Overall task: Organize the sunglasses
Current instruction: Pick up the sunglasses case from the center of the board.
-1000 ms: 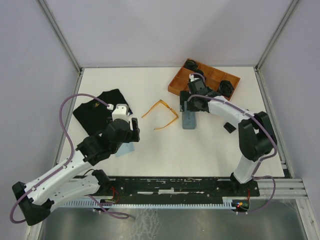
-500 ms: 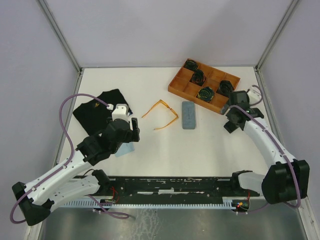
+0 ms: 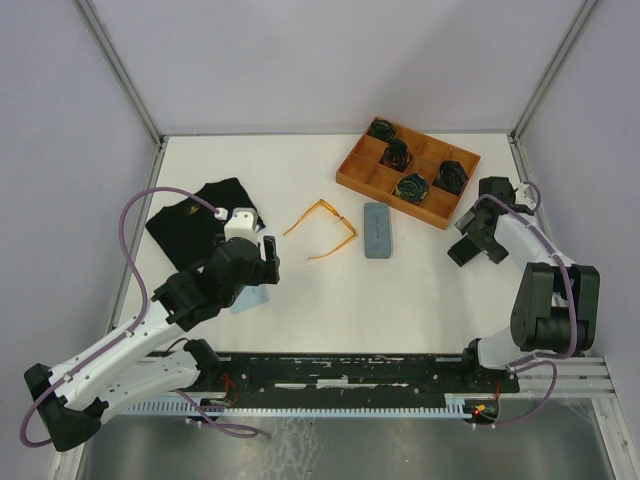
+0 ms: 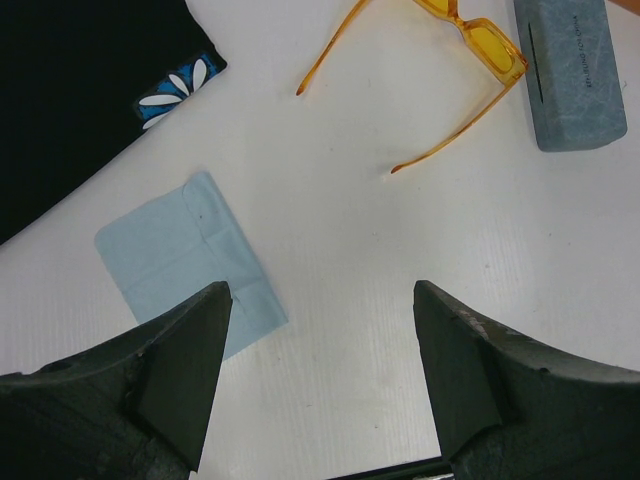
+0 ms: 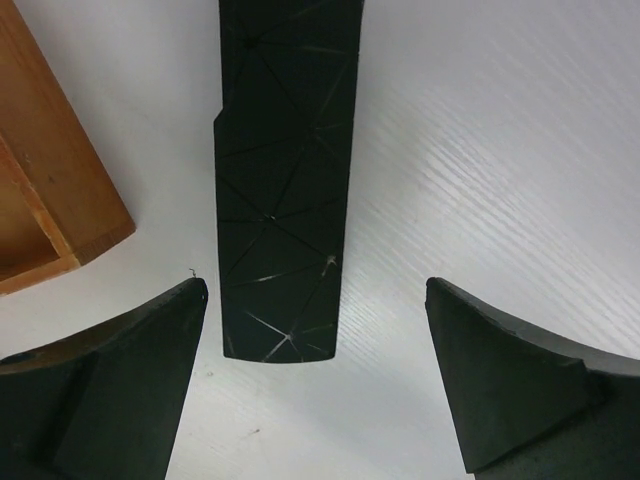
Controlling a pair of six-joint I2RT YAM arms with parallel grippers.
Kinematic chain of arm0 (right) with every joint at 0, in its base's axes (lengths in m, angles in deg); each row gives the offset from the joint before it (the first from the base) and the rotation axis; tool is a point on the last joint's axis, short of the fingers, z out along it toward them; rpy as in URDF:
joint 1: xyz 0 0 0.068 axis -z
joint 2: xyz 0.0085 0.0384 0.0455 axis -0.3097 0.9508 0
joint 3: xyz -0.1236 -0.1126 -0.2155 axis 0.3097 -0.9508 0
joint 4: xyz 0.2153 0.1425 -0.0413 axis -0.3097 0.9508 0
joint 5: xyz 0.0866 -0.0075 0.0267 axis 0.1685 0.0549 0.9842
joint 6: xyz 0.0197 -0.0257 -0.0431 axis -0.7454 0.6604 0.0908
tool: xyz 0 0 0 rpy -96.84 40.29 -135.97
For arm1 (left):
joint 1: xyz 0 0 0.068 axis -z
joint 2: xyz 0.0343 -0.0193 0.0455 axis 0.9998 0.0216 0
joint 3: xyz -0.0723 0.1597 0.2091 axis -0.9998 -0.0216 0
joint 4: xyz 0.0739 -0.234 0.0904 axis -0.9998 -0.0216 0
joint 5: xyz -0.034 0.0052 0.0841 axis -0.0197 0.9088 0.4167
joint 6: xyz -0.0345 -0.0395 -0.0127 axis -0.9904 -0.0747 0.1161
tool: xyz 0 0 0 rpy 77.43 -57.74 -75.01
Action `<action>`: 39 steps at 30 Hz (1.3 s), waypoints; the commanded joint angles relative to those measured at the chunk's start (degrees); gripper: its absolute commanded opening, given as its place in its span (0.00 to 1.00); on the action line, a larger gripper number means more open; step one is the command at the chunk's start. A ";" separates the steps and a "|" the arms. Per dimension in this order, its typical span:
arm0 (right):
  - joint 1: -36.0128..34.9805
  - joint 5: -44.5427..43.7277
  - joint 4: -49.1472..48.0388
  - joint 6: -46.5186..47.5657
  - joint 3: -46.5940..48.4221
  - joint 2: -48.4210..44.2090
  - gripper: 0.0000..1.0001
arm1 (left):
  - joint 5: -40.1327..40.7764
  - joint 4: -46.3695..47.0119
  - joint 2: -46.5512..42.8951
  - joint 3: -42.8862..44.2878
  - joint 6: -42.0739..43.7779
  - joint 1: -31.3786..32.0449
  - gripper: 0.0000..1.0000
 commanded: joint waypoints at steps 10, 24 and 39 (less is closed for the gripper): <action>1.01 3.83 -5.44 0.19 5.98 9.03 0.98 | -0.29 1.44 0.65 0.73 3.01 -0.24 0.80; 1.01 1.16 -4.20 3.77 8.60 14.43 0.77 | -0.55 1.55 0.85 0.68 3.21 -0.42 0.80; 1.00 5.78 -8.12 6.71 1.98 -2.07 0.34 | -0.31 1.55 0.32 0.74 3.02 -0.79 0.80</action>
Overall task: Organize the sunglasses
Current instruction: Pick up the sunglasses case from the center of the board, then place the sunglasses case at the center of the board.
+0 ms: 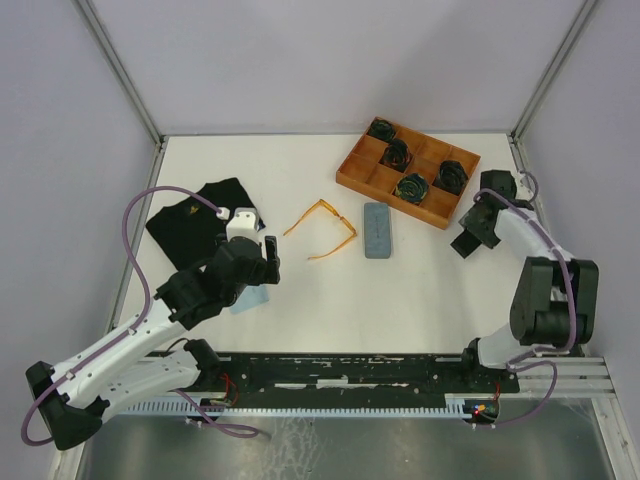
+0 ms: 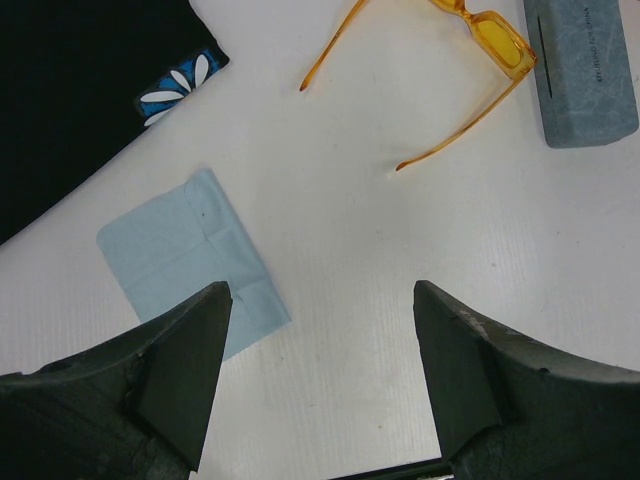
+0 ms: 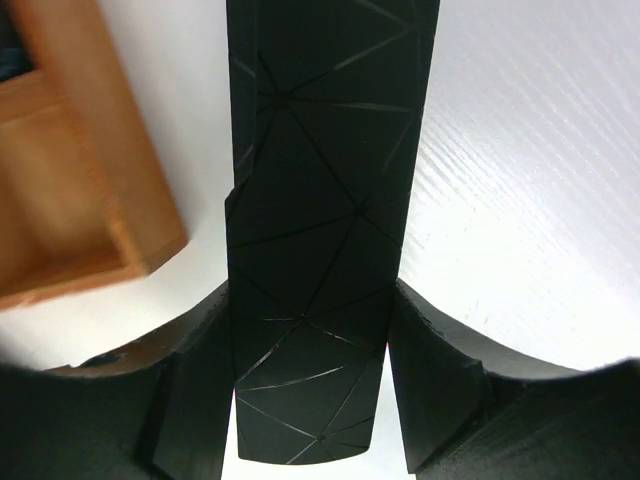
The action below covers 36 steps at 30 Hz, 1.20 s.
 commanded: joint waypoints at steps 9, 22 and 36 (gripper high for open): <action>-6.23 19.55 -3.07 9.60 -4.68 -22.59 0.24 | -0.37 1.61 -0.93 0.77 2.53 -1.11 0.80; -47.25 11.57 -4.72 5.42 -11.12 -23.88 0.25 | -0.40 1.78 -0.89 0.63 2.38 -1.77 0.79; -68.30 -12.81 6.37 -10.40 2.48 2.69 0.38 | -0.76 1.84 -0.11 0.55 2.38 -1.96 0.79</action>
